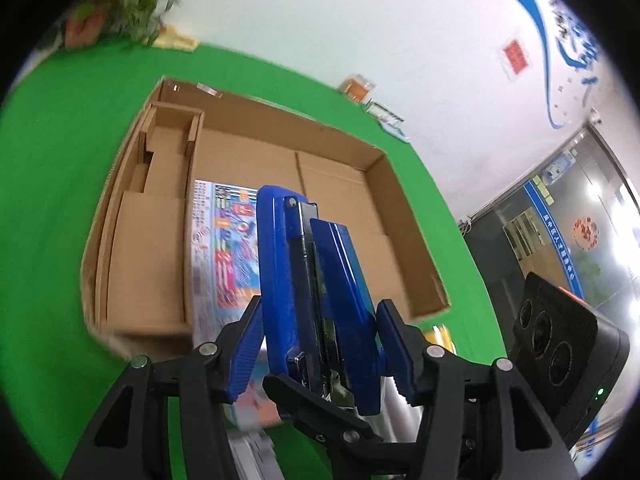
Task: Organize rigid objects
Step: 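Carry the blue stapler with both grippers and lower it into the cardboard box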
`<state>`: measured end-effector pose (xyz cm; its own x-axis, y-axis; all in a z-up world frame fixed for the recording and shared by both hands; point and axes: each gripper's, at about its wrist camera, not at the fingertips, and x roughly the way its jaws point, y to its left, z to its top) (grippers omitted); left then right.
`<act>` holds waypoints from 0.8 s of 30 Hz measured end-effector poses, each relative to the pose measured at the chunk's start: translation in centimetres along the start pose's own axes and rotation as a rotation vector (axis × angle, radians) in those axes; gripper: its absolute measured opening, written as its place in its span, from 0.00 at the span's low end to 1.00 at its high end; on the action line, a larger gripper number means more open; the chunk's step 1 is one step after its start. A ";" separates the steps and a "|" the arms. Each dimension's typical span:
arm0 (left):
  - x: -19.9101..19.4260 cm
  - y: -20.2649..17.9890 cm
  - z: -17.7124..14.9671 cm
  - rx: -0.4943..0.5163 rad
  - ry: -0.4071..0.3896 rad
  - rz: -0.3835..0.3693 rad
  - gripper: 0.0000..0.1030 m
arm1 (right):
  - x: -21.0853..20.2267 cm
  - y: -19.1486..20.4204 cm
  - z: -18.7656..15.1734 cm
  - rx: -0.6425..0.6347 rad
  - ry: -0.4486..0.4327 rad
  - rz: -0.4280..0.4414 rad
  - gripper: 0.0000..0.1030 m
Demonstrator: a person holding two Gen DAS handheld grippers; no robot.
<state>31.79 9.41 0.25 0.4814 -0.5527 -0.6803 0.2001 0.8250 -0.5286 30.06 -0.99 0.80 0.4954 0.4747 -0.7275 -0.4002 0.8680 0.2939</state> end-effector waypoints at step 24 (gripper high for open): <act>-0.6 5.3 2.8 -0.053 -0.029 0.074 0.53 | 10.1 -2.6 3.7 0.144 0.163 0.062 0.75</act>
<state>34.93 14.47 -0.75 0.5181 -0.4864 -0.7035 0.1185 0.8554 -0.5042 38.94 2.11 -5.01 0.3374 0.5085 -0.7922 -0.3062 0.8551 0.4184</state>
